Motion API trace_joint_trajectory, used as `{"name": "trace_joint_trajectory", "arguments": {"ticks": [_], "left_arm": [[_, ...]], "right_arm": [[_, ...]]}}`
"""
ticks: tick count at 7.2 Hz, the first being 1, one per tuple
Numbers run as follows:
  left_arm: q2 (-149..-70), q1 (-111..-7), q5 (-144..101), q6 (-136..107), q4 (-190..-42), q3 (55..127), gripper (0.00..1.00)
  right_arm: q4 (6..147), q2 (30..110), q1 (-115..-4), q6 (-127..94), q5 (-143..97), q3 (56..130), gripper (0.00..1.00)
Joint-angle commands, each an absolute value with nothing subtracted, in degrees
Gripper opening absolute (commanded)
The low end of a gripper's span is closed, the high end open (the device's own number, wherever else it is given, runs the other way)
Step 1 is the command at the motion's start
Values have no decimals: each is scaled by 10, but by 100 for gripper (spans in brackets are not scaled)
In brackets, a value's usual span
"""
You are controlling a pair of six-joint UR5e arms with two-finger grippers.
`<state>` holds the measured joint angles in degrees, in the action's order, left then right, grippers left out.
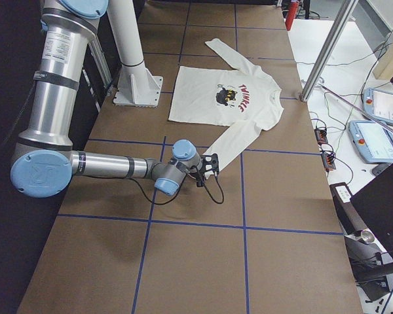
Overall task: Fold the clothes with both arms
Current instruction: 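Move the right gripper down to the cuff of the sleeve nearest it, then grasp the sleeve cuff with the right gripper and lift it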
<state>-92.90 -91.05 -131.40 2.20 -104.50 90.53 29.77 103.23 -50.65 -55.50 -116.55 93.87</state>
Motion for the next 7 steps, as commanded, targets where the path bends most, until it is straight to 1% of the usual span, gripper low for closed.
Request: {"name": "trace_joint_trajectory", "arguments": {"ticks": [1, 2, 3, 5, 6, 7], "left_arm": [[-929, -911, -1314, 22, -1045, 905, 100], [-930, -911, -1314, 22, -1045, 905, 100], [-930, -911, -1314, 22, -1045, 905, 100], [-930, -911, -1314, 21, -1045, 905, 100], [-931, -911, -1314, 21, -1045, 905, 100], [-931, -911, -1314, 21, -1045, 904, 100]], "right_arm": [[519, 1007, -533, -553, -1182, 1093, 0], [648, 947, -546, -553, -1180, 1147, 0], [764, 869, -555, -553, -1180, 1174, 0], [981, 646, -559, -550, -1173, 1163, 0], [1064, 537, -560, -548, -1154, 1142, 0], [1077, 445, -558, -544, -1133, 1089, 0]]}}
